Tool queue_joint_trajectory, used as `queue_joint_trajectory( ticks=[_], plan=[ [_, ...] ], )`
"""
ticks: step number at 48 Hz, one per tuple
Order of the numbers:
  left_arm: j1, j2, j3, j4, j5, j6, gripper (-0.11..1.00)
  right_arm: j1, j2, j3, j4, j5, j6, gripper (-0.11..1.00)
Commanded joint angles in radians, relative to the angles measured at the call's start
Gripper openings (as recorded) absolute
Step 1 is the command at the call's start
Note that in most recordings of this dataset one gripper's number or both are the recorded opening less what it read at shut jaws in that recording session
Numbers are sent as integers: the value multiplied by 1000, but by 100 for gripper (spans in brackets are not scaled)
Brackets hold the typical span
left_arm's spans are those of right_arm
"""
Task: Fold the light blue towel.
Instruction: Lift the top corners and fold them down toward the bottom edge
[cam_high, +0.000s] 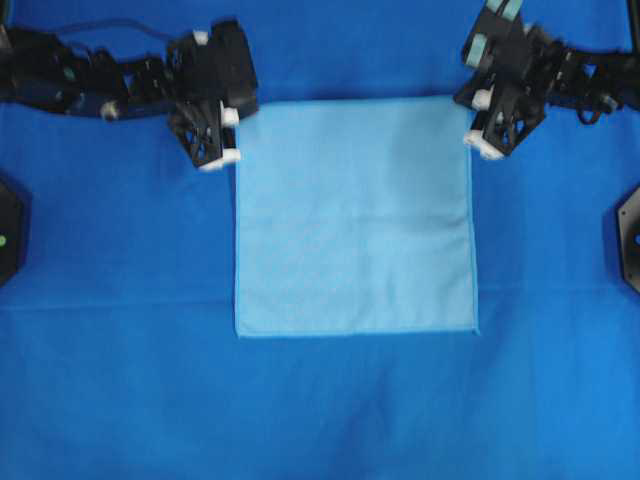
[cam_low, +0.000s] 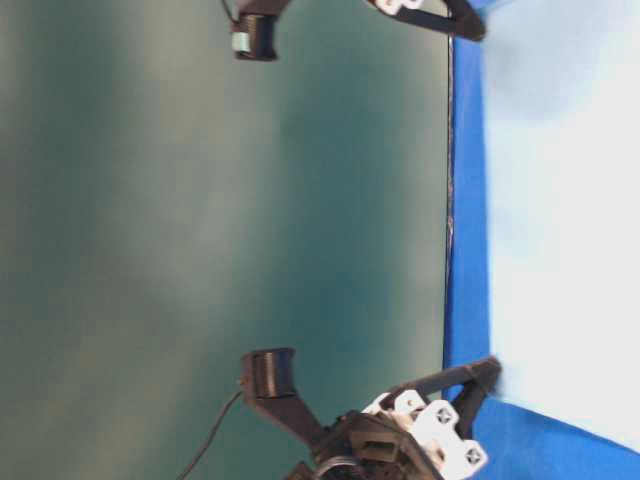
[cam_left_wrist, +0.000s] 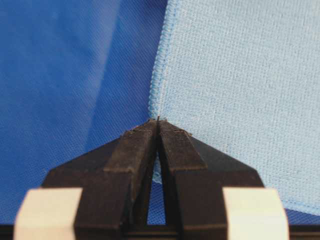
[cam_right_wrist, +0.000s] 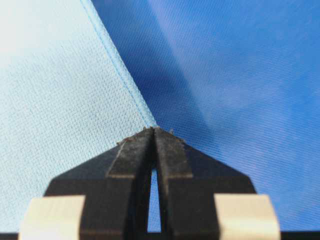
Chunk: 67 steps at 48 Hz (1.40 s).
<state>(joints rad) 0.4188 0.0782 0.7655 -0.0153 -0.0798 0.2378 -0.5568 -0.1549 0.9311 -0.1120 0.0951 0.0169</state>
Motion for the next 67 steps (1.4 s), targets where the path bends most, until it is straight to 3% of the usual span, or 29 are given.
queue_joint_trajectory(
  ticks=[1,12,23,34,48,56,67],
  plan=[
    [3,-34,-9,-3,-2,-2,1,-3,-37,-2,2,3,2,0],
    [-31,-48,2,-3,12,-6,1,28,-49,3,15,37,11,0],
    [-143,-100,15,-3,78,-31,1,158,-95,8,38,121,57,0],
    [-318,-109,23,-3,158,-80,1,341,-126,26,41,186,172,0],
    [-526,-87,-6,-5,163,-183,1,558,-124,32,41,187,318,0],
    [-592,-74,-28,-5,166,-235,1,649,-126,32,41,187,387,1],
    [-643,-55,-57,-5,164,-249,1,724,-120,28,41,184,446,1]
  ],
)
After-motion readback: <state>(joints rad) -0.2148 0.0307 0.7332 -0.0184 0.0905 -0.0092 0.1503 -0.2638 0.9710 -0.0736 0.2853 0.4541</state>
